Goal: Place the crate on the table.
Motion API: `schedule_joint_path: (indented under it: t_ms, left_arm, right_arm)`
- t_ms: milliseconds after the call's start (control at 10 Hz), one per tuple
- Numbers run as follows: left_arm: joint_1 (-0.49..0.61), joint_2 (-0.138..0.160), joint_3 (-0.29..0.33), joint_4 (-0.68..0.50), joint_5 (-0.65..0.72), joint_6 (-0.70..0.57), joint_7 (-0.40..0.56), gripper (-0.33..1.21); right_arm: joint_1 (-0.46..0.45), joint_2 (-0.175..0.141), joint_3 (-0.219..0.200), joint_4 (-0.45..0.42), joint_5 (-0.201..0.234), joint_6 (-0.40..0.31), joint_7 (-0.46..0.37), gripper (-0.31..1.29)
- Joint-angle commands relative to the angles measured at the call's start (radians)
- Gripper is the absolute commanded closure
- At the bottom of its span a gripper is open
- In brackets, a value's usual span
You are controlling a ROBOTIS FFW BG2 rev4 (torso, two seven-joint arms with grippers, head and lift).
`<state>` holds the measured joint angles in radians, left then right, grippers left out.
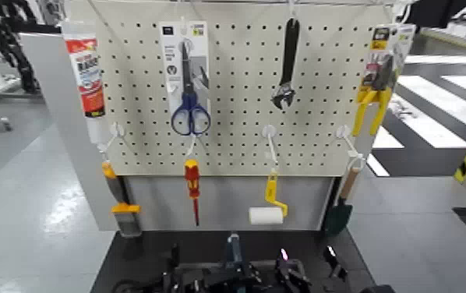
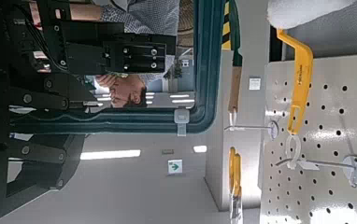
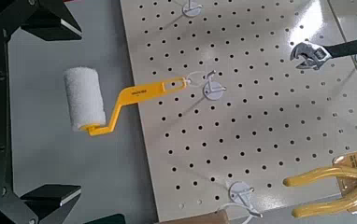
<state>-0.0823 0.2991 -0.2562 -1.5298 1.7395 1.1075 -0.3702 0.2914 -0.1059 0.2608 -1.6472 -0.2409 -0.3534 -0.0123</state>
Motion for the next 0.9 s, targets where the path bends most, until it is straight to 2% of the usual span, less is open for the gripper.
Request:
schedule_joint_path:
  t_ms: [100,500,900]
  left_arm:
    - [-0.001,-0.002,0.000,0.000,0.000,-0.001,0.001,1.18]
    - [-0.001,-0.002,0.014,0.005,0.000,-0.001,0.002,1.18]
    - [-0.024,0.012,0.029,0.033,-0.002,0.002,0.017,1.18]
  right_arm:
    - [0.000,0.000,0.000,0.001,-0.001,-0.001,0.000,0.14]
    - [0.000,0.002,0.000,0.000,-0.001,-0.001,0.000,0.14]
    - [0.002,0.002,0.000,0.000,-0.001,-0.004,0.000,0.14]
